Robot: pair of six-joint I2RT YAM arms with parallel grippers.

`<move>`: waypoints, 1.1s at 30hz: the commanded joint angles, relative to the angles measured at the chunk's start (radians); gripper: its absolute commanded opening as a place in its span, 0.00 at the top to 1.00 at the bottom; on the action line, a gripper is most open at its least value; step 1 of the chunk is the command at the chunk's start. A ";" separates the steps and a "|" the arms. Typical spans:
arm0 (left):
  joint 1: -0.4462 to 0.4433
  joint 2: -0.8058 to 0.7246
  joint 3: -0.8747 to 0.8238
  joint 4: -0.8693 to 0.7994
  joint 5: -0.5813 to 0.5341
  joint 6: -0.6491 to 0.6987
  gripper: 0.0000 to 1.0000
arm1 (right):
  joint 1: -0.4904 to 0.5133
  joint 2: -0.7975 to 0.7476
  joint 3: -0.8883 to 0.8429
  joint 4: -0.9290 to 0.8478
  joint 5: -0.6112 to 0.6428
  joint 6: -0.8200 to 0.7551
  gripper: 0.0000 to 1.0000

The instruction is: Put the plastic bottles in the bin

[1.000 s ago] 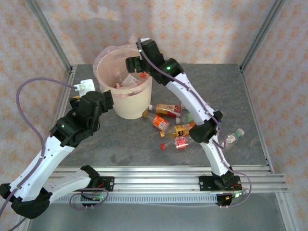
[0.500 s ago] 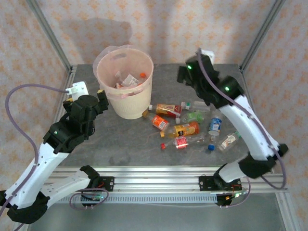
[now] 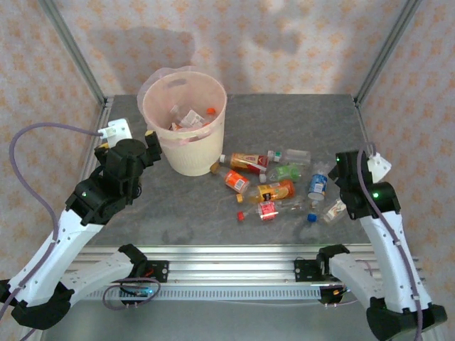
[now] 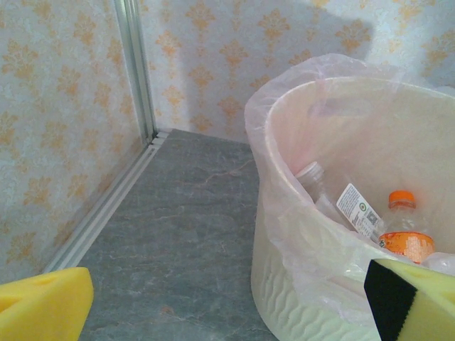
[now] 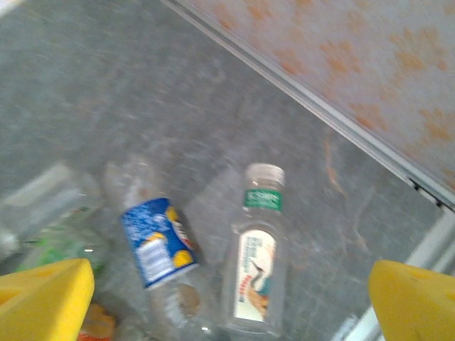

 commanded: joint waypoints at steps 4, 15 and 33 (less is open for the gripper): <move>-0.001 0.010 -0.013 0.032 -0.027 0.027 0.00 | -0.127 0.005 -0.163 0.034 -0.141 0.005 0.01; -0.002 0.036 -0.028 0.055 -0.028 0.039 0.00 | -0.235 0.027 -0.308 0.144 -0.274 0.065 0.01; 0.000 0.048 -0.021 0.054 -0.022 0.058 0.00 | -0.331 0.059 -0.465 0.369 -0.399 0.074 0.01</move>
